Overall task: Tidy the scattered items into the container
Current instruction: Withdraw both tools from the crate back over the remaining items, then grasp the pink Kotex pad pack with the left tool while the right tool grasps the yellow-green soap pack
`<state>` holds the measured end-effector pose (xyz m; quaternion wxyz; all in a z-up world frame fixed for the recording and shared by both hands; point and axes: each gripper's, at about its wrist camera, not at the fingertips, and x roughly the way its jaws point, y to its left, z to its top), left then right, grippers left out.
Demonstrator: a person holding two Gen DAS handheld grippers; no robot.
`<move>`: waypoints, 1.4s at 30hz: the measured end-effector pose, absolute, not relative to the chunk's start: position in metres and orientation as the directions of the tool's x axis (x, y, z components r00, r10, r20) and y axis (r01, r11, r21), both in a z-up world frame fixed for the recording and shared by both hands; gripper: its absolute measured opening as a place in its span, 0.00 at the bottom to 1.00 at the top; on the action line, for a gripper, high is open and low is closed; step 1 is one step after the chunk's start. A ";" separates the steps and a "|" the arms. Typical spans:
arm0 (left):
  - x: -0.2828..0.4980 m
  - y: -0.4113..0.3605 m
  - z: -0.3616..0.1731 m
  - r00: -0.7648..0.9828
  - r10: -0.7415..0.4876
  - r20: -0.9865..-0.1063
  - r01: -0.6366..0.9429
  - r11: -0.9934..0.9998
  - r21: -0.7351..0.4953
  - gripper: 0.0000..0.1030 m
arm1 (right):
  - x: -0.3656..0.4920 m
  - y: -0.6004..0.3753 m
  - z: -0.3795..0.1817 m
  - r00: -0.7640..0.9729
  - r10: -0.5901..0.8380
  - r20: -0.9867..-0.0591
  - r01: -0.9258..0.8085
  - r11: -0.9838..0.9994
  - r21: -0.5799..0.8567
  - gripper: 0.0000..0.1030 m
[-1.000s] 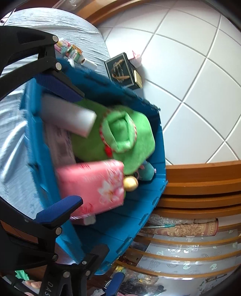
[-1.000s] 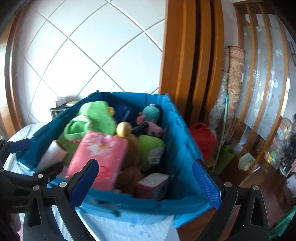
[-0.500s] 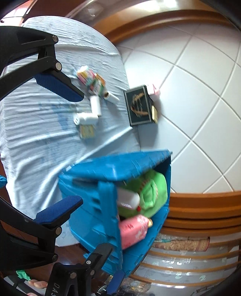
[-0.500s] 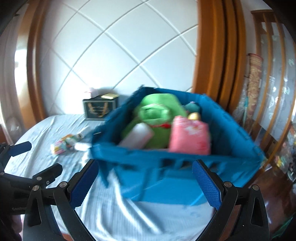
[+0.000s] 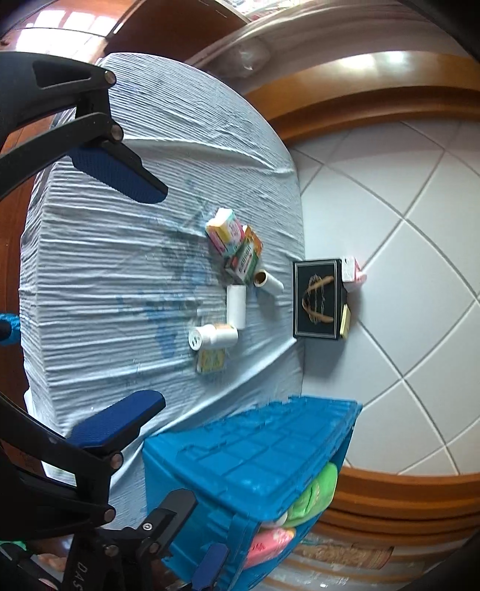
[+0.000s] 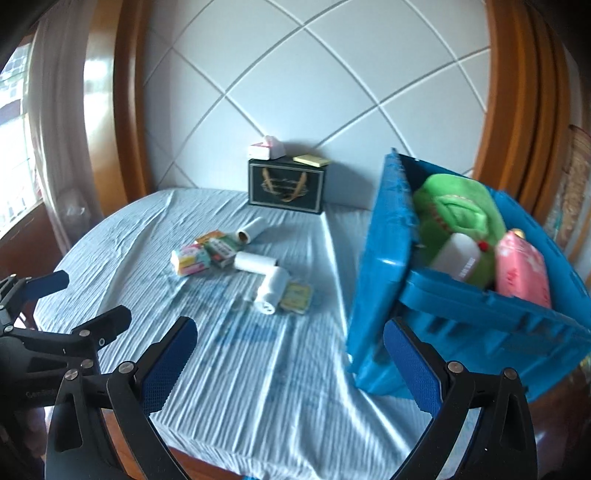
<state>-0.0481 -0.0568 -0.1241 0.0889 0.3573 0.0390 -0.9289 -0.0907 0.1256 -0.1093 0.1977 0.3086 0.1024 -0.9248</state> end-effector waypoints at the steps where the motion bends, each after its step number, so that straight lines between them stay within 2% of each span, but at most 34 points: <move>1: -0.052 -0.064 -0.126 -0.725 -0.147 -0.673 0.208 -0.978 -0.010 1.00 | -0.096 0.121 -0.111 -0.726 -0.310 -0.613 0.437 -0.897 -0.064 0.99; 8: -0.097 -0.115 -0.140 -0.697 -0.212 -0.685 0.306 -0.952 -0.017 1.00 | -0.150 0.077 -0.133 -0.672 -0.379 -0.636 0.502 -0.865 -0.015 0.99; 12: -0.130 -0.152 -0.164 -0.645 -0.252 -0.721 0.370 -0.929 -0.007 1.00 | -0.191 0.057 -0.150 -0.629 -0.417 -0.656 0.533 -0.846 0.026 0.99; 20: -0.172 -0.203 -0.216 -0.519 -0.295 -0.802 0.443 -0.895 0.043 1.00 | -0.256 0.026 -0.203 -0.508 -0.416 -0.754 0.553 -0.829 0.085 0.99; 30: -0.242 -0.237 -0.258 -0.484 -0.193 -0.854 0.297 -0.954 0.047 1.00 | -0.304 0.016 -0.249 -0.474 -0.257 -0.842 0.390 -0.919 0.061 1.00; 42: -0.327 -0.263 -0.302 -0.422 -0.089 -0.902 0.115 -0.992 0.044 1.00 | -0.338 0.008 -0.288 -0.418 -0.129 -0.899 0.172 -0.983 0.061 1.00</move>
